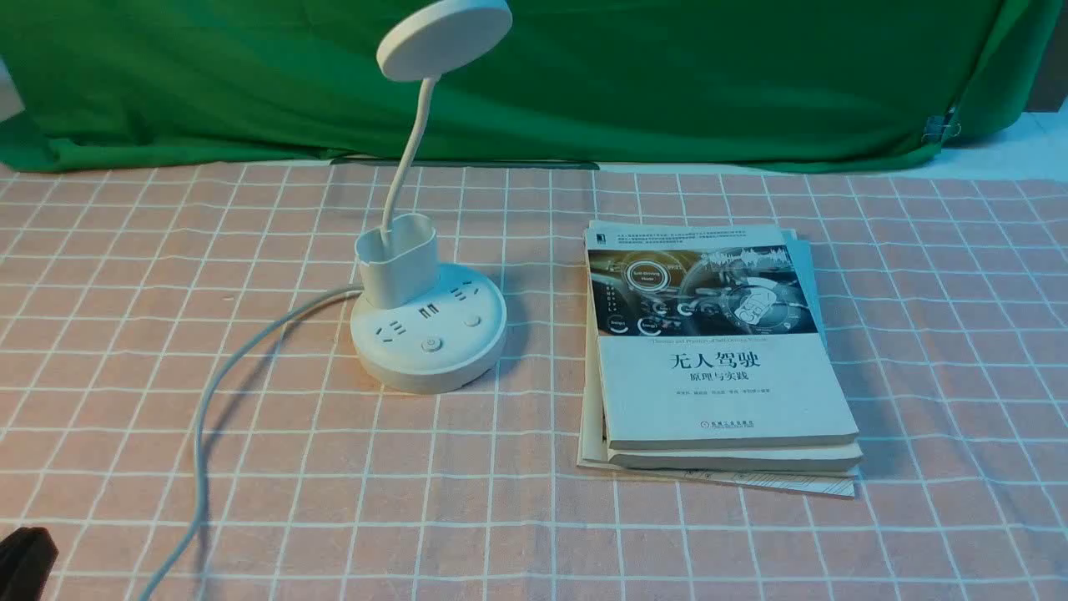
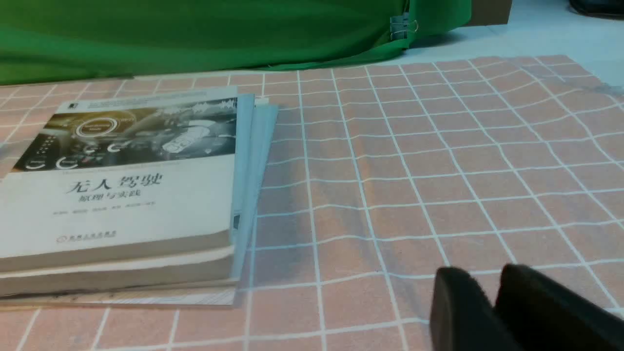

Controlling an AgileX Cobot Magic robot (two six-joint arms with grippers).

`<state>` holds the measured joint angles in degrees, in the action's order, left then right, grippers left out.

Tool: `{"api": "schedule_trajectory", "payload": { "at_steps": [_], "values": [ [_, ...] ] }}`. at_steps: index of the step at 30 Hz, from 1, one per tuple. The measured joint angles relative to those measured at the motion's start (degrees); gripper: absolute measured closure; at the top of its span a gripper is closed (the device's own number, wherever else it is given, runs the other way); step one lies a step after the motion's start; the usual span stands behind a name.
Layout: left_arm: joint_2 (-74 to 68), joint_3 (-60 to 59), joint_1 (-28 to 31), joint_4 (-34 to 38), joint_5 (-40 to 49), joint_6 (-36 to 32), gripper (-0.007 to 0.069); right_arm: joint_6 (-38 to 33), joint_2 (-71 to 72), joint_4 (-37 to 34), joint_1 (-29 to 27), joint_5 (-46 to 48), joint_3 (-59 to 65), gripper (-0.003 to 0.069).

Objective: Turn on the table lamp on the pink coffee tablecloth with your hand.
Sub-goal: 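Press the power button on the lamp base to turn the lamp on with the left gripper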

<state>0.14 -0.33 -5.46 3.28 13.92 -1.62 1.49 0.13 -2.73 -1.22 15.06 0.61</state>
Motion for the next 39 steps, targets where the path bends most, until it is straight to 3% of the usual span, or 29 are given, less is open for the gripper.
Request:
{"api": "schedule_trajectory", "payload": {
  "at_steps": [39],
  "values": [
    [0.0,0.0,0.0,-0.61,-1.96,-0.66,0.0603,-0.05,0.0,0.0,0.0,0.0,0.0,0.0422]
  ]
}}
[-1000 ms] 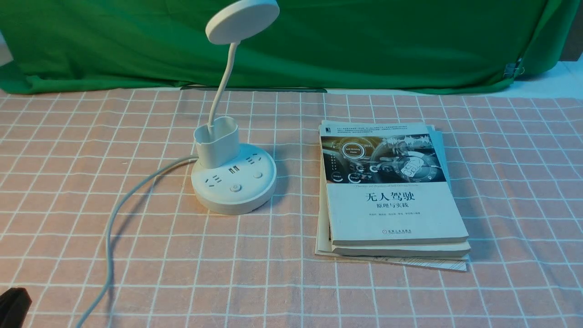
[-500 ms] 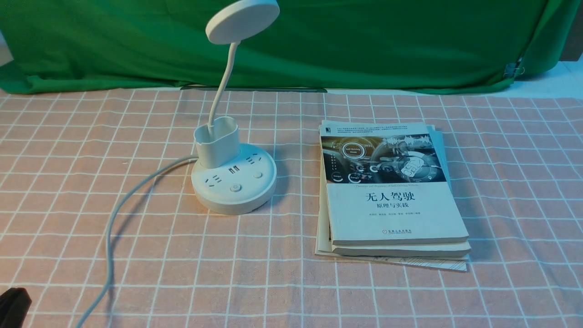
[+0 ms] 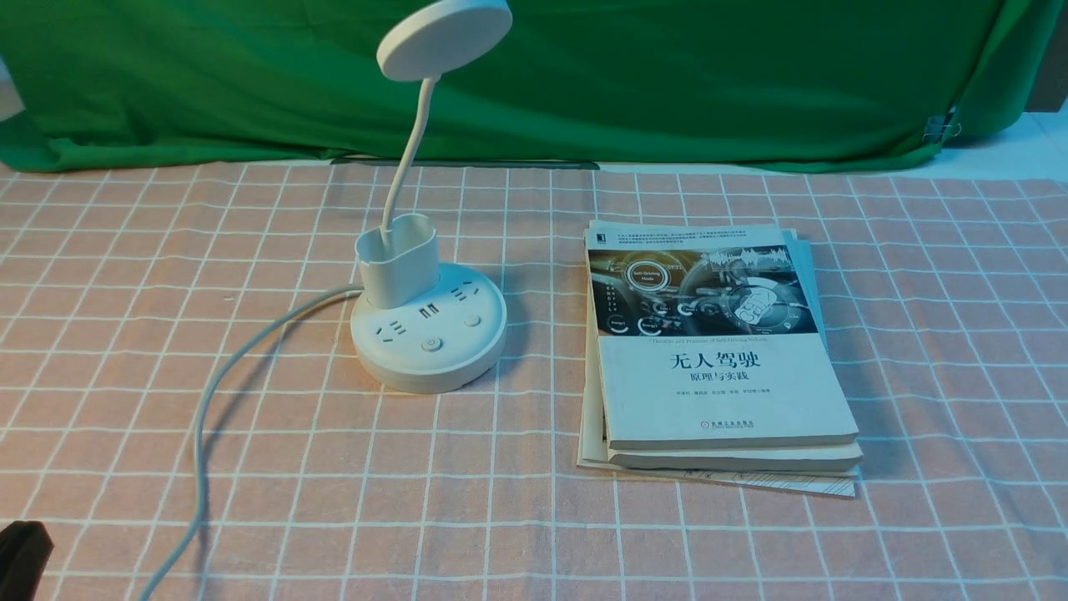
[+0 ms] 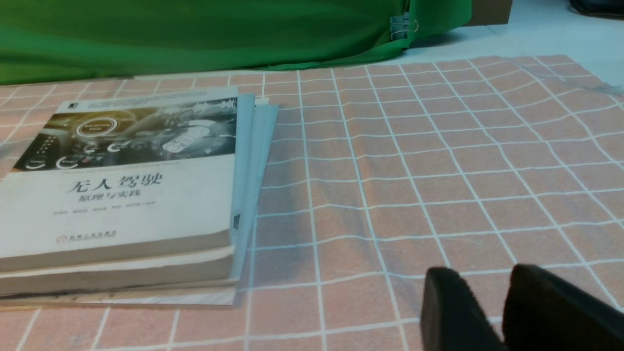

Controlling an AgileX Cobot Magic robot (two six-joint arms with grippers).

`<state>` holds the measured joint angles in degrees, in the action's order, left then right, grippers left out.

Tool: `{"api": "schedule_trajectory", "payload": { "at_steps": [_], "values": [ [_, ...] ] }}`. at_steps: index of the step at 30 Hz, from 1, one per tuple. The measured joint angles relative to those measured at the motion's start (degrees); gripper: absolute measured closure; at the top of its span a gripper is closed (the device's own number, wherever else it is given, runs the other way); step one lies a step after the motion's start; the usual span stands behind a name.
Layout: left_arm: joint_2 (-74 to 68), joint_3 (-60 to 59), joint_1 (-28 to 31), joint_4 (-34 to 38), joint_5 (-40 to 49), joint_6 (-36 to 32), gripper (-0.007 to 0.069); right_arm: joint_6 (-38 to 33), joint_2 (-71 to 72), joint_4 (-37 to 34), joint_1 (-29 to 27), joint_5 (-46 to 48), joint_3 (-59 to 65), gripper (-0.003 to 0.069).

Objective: Turn on the table lamp on the pink coffee tablecloth with your hand.
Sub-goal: 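Press the power button on the lamp base to turn the lamp on with the left gripper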

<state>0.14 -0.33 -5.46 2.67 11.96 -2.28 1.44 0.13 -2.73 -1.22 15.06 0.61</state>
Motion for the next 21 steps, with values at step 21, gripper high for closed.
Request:
{"api": "schedule_trajectory", "payload": {
  "at_steps": [21],
  "values": [
    [0.07,6.22,0.0,-0.1,-53.79,5.58,0.0603,0.0,0.0,0.0,0.0,0.0,0.0,0.0421]
  ]
}}
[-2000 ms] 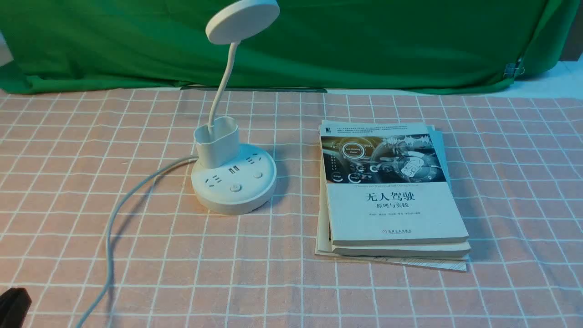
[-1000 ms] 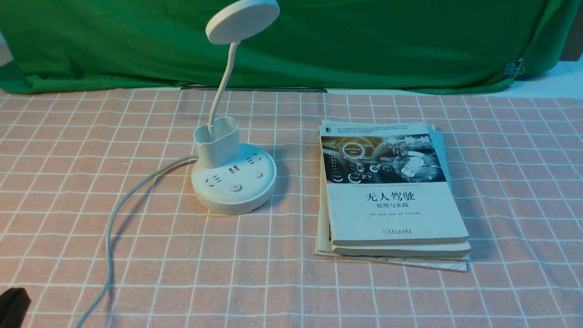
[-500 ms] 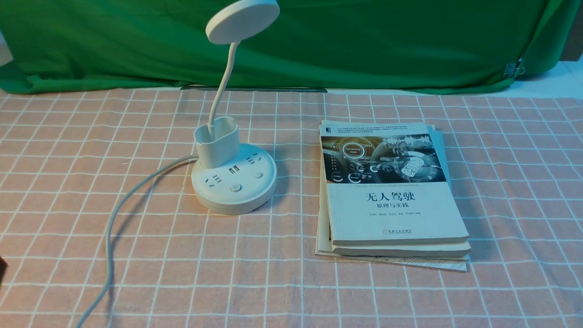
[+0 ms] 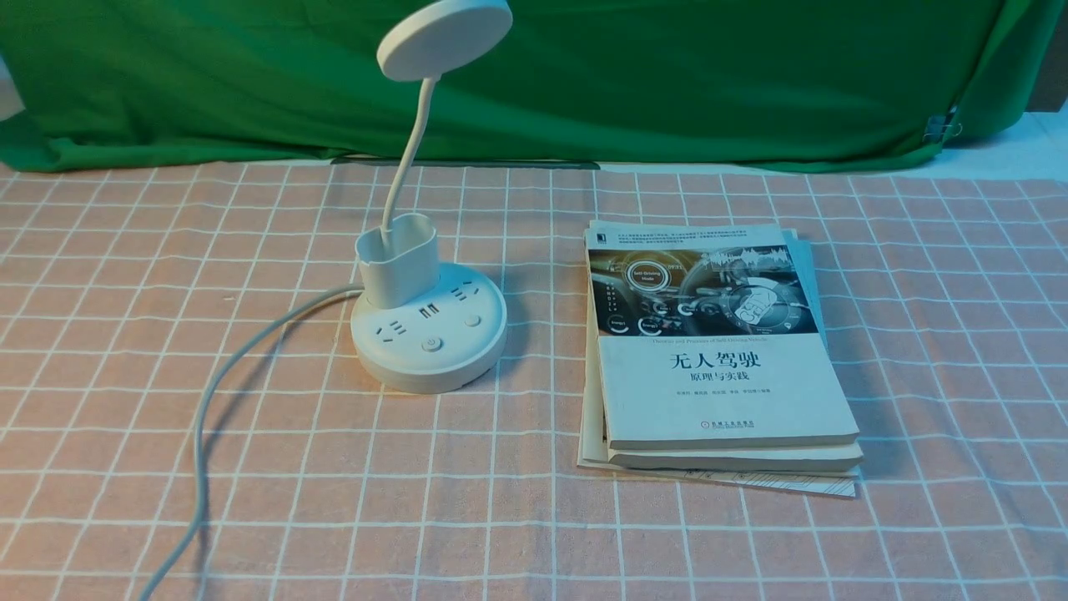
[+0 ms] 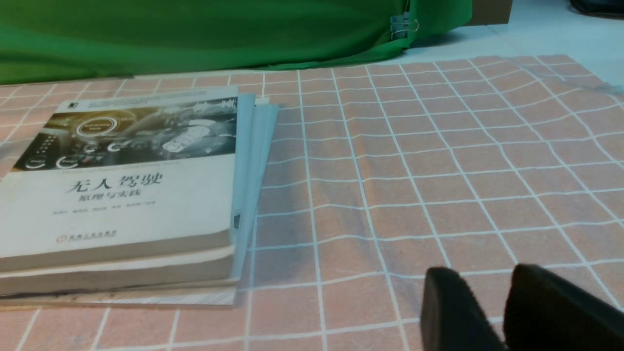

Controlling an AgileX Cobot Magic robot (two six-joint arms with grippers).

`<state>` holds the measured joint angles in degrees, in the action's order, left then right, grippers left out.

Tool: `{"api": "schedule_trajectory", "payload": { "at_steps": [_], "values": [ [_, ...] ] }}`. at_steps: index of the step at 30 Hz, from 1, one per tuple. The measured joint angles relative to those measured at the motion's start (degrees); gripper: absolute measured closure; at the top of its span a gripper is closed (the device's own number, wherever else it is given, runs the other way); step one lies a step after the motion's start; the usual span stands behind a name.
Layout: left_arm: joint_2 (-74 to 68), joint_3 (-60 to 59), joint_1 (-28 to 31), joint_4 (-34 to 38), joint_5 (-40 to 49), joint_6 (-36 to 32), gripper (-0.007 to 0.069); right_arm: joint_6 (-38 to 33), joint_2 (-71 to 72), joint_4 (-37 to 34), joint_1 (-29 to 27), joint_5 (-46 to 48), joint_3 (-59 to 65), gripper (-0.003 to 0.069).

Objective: Turn on the table lamp on the pink coffee tablecloth with your hand.
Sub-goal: 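Press the power button on the lamp base to turn the lamp on with the left gripper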

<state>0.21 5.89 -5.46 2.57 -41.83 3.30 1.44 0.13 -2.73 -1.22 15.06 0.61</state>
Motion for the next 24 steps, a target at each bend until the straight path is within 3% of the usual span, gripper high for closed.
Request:
{"api": "schedule_trajectory", "payload": {
  "at_steps": [1,3,4,6,8,12,18,21,24],
  "values": [
    [-0.28,2.16,0.0,0.12,2.79,0.28,0.0603,0.0,0.0,0.0,0.0,0.0,0.0,0.0421],
    [-4.47,13.44,0.0,0.44,19.62,0.44,0.0603,0.0,0.0,0.0,0.0,-0.05,0.0,0.0421],
    [-4.49,13.44,0.0,0.51,19.62,0.38,0.0603,0.0,0.0,0.0,0.0,-0.05,0.0,0.0421],
    [-11.54,20.98,0.0,0.56,33.73,-0.68,0.0603,0.0,0.0,0.0,0.0,-0.05,0.0,0.0421],
    [-17.51,22.95,0.0,0.66,41.83,-0.68,0.0603,0.0,0.0,0.0,0.0,-0.05,0.0,0.0421],
    [-31.98,23.04,0.0,3.77,48.52,3.02,0.0603,0.0,0.0,0.0,0.0,-0.05,0.0,0.0421],
    [-56.56,25.09,-0.31,9.93,50.29,10.32,0.0603,0.0,0.0,0.0,0.0,-0.05,0.0,0.0418],
    [-66.82,30.55,-2.86,12.64,56.44,6.56,0.0603,0.0,0.0,0.0,0.0,-0.05,0.0,0.0418],
    [-79.05,40.9,-9.59,14.68,65.31,-0.63,0.0603,0.0,0.0,0.0,0.0,-0.17,0.0,0.0418]
  ]
}}
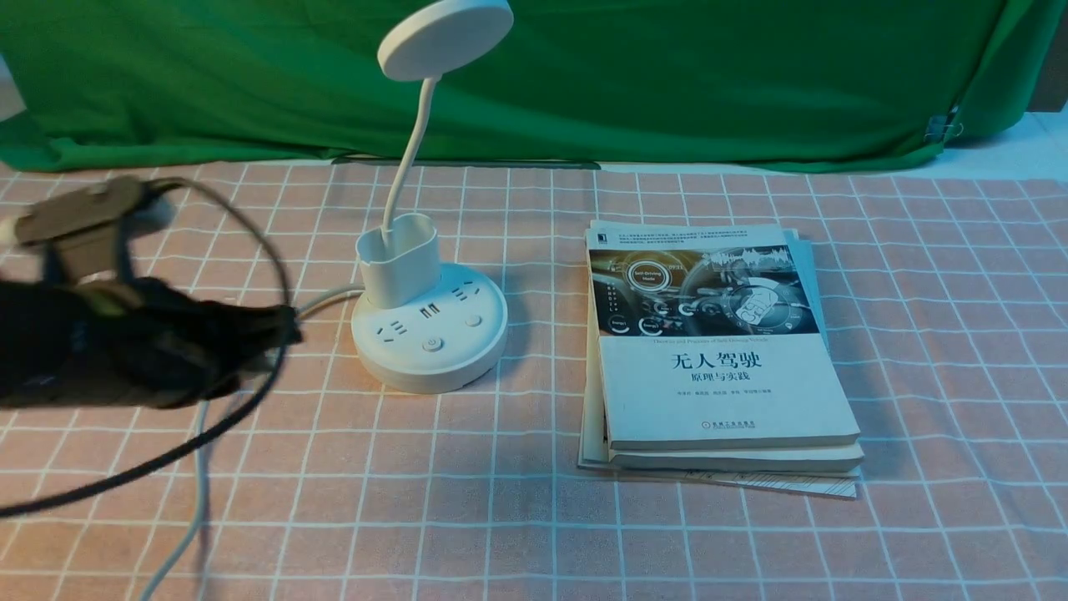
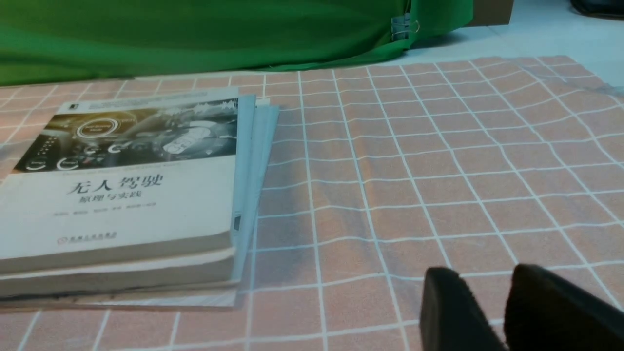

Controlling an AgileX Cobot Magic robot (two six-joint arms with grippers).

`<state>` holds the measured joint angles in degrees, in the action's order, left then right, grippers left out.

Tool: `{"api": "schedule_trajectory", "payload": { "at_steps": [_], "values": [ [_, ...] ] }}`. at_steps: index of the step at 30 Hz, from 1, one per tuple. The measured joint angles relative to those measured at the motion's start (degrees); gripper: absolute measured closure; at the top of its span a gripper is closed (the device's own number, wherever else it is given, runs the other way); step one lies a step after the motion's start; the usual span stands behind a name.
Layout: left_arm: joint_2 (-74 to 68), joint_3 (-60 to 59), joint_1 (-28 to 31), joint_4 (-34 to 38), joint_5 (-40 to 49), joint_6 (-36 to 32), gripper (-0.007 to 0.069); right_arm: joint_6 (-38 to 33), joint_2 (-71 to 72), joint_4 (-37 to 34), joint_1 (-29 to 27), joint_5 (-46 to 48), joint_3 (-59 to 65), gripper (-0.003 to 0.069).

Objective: Turn on the table lamp on the pink coffee tablecloth with your hand.
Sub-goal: 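Press the power button on the lamp base to turn the lamp on with the left gripper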

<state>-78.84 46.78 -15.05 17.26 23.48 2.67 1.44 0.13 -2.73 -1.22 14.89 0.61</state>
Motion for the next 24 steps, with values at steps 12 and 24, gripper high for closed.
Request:
{"api": "schedule_trajectory", "payload": {
  "at_steps": [12,24],
  "values": [
    [-30.96,31.99,-11.61,-14.81,8.55,2.5,0.0603,0.0,0.0,0.0,0.0,-0.05,0.0,0.0418],
    [-37.78,36.28,-11.61,-15.43,6.1,3.18,0.0603,0.0,0.0,0.0,0.0,-0.05,0.0,0.0418]
  ]
}}
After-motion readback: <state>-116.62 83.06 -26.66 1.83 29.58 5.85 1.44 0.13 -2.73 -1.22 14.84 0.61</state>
